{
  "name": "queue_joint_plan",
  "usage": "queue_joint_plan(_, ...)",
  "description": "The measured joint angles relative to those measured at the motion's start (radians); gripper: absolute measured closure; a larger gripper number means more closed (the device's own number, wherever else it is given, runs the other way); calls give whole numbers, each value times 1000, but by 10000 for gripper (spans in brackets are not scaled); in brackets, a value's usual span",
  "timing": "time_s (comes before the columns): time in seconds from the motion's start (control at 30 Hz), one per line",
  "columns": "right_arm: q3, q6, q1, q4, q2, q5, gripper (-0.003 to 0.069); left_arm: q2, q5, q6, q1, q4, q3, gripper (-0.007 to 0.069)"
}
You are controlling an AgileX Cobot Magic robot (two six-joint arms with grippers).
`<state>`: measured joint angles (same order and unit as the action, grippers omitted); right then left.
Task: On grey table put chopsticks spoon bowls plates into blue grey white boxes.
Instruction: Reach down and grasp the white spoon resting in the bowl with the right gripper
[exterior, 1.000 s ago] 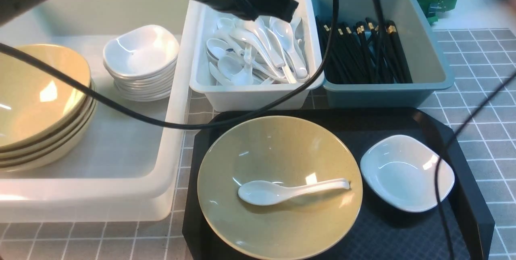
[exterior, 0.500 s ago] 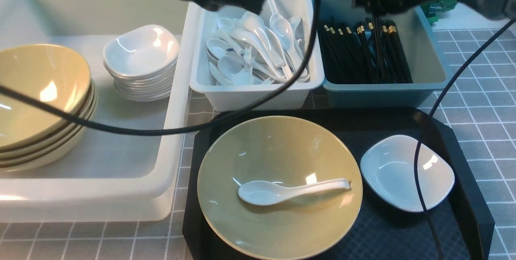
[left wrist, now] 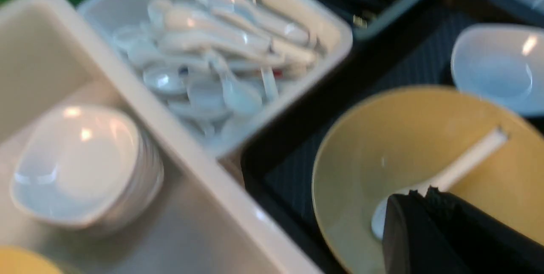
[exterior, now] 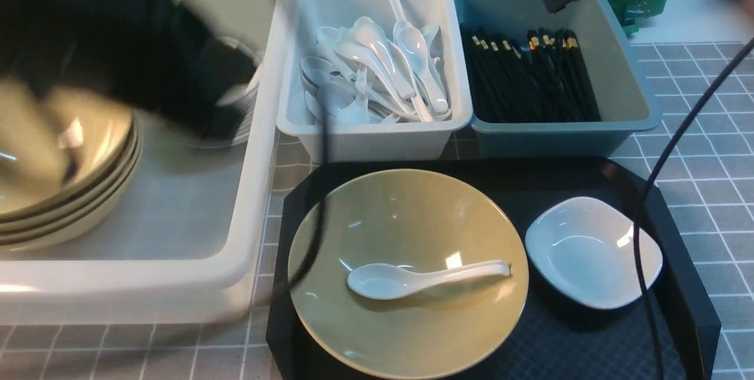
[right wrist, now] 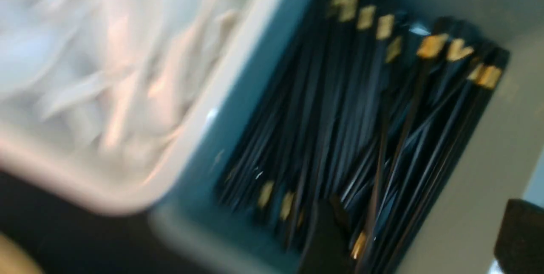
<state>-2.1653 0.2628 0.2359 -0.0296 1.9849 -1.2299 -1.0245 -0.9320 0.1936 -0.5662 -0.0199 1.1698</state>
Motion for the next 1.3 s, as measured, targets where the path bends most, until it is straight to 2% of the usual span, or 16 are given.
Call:
queue_joint_plan(0.13,57,33,54,-4,-84,-15,158,146,28,-44,0,-4,-157,633)
queue_joint_plan(0.23,175,108,138,-31,-193,-18,168,283,39,-97,0,-21,-284,633)
queue_joint_plan(0.43,377,252,303,-57,-285,-21,169,404,78,-117,0,-69,-379,633)
queue_joint_plan(0.47,448,315,360,-59,-286,-20,170,421,89,-122,0,-83,-399,633)
queue_joint_plan(0.67,620,461,490,-56,-225,-14,169,431,114,-123,0,-96,-447,633)
queue_joint_plan(0.97,648,487,522,16,-42,14,174,431,189,-123,0,-97,-484,633)
queue_joint_plan(1.1,648,487,522,20,-28,29,235,431,215,-123,0,-97,-486,633)
queue_joint_plan(1.17,647,487,522,30,-28,33,361,429,220,-126,0,-97,-486,633)
queue_joint_plan(1.3,628,486,522,42,-22,24,556,391,221,-158,0,-96,-486,633)
